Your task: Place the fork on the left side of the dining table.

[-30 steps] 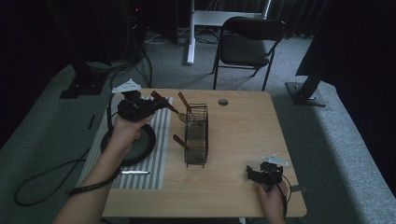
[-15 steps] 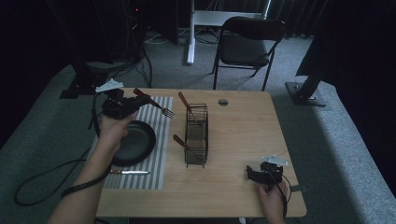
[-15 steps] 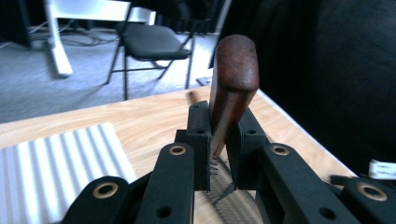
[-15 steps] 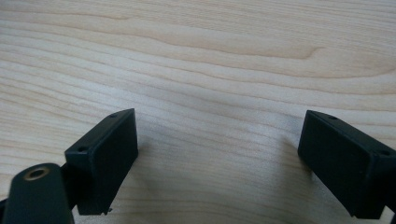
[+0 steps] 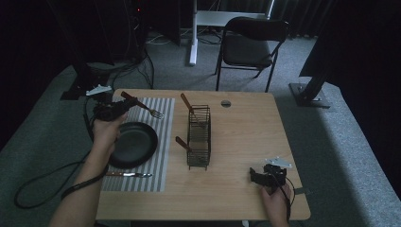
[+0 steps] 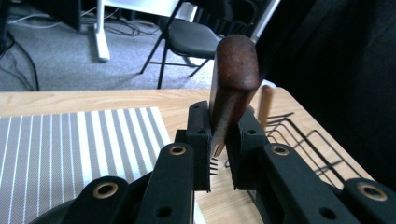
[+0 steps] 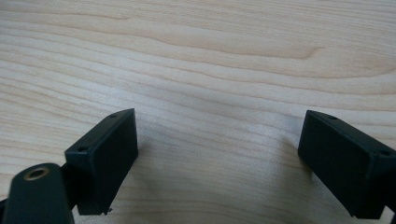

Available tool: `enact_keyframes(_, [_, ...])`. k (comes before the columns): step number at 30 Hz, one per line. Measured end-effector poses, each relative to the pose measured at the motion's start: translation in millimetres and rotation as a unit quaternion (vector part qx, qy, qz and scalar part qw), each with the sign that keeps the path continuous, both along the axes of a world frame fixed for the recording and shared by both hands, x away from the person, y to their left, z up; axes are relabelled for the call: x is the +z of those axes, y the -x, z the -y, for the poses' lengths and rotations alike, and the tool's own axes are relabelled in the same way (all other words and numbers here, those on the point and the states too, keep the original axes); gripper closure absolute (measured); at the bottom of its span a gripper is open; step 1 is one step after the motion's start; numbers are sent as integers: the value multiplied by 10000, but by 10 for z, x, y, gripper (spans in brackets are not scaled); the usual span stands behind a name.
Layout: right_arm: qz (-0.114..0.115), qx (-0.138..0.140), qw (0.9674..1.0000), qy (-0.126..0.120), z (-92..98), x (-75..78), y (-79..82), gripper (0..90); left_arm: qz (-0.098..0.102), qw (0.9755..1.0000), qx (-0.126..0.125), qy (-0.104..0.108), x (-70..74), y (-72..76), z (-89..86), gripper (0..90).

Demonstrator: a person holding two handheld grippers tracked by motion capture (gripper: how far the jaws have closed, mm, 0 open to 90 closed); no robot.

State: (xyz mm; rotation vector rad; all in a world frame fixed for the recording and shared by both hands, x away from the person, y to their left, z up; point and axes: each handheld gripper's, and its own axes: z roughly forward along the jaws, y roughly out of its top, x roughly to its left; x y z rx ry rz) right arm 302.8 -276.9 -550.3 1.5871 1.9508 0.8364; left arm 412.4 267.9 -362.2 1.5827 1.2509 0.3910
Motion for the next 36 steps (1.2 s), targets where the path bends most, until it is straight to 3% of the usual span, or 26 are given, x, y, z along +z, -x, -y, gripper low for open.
enact_keyframes(6, [2, 2, 10000, 3, 1, 0, 0, 117, -133, 9995, 258, 120, -139, -106, -97, 804])
enact_keyframes(10, [2, 3, 10000, 3, 1, 0, 0, 117, -223, 9991, 358, -43, -205, -155, -133, 804])
enact_keyframes(17, [3, 4, 10000, 5, 1, -1, 0, 117, -355, 9980, 514, 55, -358, -281, -210, 804])
enact_keyframes(26, [0, 1, 10000, 3, 0, -1, 1, 117, -498, 9969, 601, 83, -464, -436, -274, 804])
enact_keyframes(28, [3, 1, 10000, 5, 0, -1, 0, 117, -562, 9964, 606, 209, -510, -462, -302, 803])
enact_keyframes(30, [2, 1, 10000, 4, 0, -1, 1, 117, -592, 9961, 625, 216, -533, -477, -304, 804])
enact_keyframes(32, [1, 1, 10000, 4, 0, -1, 1, 117, -623, 9957, 675, 92, -577, -511, -296, 803])
enact_keyframes(36, [1, 1, 10000, 4, 0, -1, 1, 117, -702, 9950, 685, 177, -683, -594, -311, 803])
